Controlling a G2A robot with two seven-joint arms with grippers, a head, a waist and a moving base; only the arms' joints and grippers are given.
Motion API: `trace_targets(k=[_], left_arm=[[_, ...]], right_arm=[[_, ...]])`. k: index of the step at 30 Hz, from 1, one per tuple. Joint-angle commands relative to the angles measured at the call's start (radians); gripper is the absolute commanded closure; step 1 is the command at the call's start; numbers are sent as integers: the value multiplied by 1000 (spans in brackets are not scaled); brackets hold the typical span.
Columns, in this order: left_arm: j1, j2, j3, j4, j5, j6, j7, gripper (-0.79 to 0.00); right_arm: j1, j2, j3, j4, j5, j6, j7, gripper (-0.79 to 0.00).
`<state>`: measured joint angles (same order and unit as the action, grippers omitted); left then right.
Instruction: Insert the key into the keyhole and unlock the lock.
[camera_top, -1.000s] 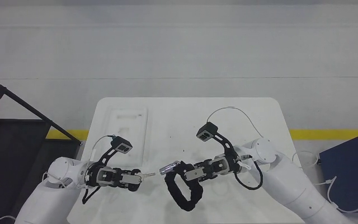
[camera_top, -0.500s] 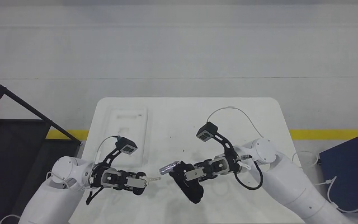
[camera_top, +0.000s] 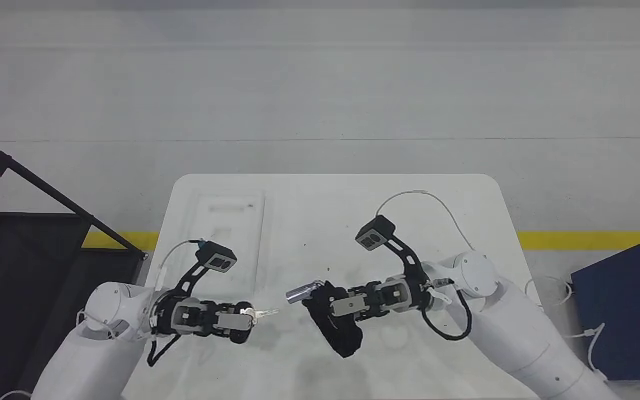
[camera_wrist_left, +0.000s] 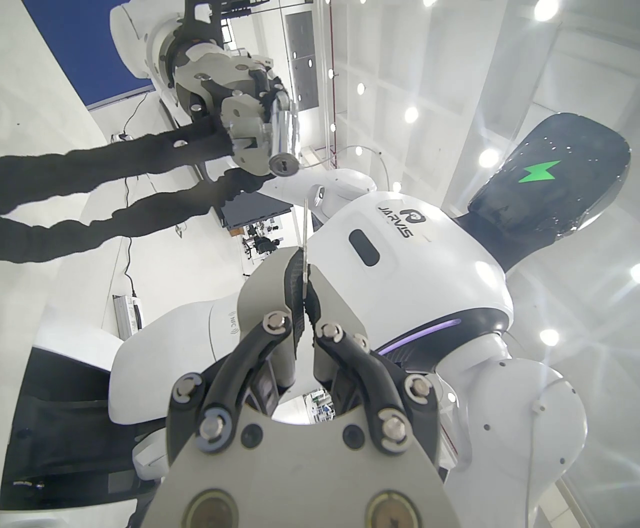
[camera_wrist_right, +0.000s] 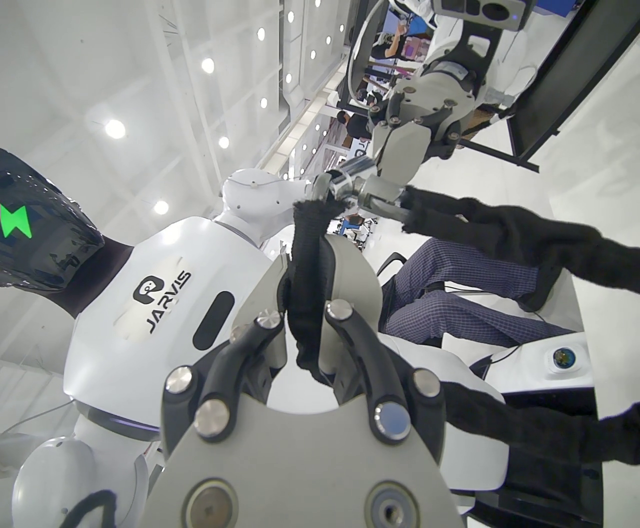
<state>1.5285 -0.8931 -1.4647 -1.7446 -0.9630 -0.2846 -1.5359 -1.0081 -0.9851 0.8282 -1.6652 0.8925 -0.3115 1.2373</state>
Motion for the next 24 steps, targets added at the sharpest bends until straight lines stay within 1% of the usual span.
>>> trace_targets(k=[1, 7, 10, 19, 24], left_arm=[[10, -4, -15, 3, 0, -1, 1, 0], [22, -19, -32, 16, 3, 0, 0, 0], [18, -28, -21, 13, -27, 0, 0, 0], [-3, -42, -3, 62, 9, 0, 0, 0], [-15, -50, 22, 48, -7, 0, 0, 0]], right_arm=[[-14, 0, 9, 1, -6, -3, -6, 0], [-59, -1, 36, -5, -4, -31, -17, 0], [-70, -2, 45, -11, -9, -30, -15, 0], [-73, -4, 48, -18, -8, -28, -7, 0], [-73, -4, 48, -18, -8, -28, -7, 0]])
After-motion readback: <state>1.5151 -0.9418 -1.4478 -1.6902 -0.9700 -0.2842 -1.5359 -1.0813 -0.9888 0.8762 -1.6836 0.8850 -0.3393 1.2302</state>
